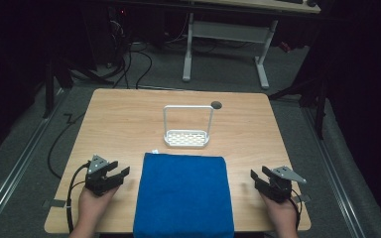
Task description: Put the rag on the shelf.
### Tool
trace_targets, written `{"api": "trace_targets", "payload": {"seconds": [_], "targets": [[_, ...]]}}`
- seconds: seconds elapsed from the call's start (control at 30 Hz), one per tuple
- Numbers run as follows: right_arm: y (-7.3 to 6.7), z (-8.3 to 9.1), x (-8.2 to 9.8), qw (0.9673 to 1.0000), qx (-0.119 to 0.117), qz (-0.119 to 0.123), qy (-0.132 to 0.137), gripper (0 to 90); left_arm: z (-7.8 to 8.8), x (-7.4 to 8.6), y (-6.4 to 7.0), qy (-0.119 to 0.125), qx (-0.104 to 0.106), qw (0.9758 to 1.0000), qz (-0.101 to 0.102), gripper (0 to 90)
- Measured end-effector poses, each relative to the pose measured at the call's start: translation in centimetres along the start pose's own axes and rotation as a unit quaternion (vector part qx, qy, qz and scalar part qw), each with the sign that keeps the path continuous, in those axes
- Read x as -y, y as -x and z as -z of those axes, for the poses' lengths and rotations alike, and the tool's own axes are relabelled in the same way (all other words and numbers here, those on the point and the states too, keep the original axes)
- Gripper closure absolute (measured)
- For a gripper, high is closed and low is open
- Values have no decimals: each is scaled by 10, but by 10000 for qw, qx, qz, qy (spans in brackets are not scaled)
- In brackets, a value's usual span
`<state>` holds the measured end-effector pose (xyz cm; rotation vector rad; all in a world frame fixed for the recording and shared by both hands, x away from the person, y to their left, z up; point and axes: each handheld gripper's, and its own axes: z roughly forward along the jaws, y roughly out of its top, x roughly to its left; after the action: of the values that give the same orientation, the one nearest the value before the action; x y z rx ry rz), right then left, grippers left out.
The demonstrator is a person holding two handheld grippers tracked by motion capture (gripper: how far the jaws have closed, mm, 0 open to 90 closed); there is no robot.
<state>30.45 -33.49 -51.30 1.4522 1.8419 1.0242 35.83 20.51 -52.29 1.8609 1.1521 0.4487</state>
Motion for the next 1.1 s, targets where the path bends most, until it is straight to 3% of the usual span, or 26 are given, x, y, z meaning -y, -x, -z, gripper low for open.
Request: {"api": "trace_targets", "payload": {"seconds": [0.2,0.4,0.5,0.73,0.8,0.93,0.97,1.1], "targets": [[-1,0,-1,10000,-14,27,6,483,-4,-8,8,-15,56,9999,-154,449],[1,2,0,10000,-34,6,4,483,-17,-28,18,-62,122,9994,-311,459],[3,3,0,10000,-22,-24,1,483,-25,-37,20,12,217,9995,-212,465],[4,4,2,10000,2,-84,-19,483,-49,-54,29,3,293,9991,-299,474],[2,4,3,10000,7,-64,-50,483,-56,-60,34,-11,422,9987,-290,475],[-1,4,3,10000,6,-35,-73,485,-60,-57,40,2,502,9980,-395,478],[-3,4,3,9999,-15,-34,-100,490,-64,-55,41,-150,521,9974,-470,477],[-9,0,-1,9998,-147,-62,-155,500,-65,-51,39,-203,552,9974,-407,485]]}}
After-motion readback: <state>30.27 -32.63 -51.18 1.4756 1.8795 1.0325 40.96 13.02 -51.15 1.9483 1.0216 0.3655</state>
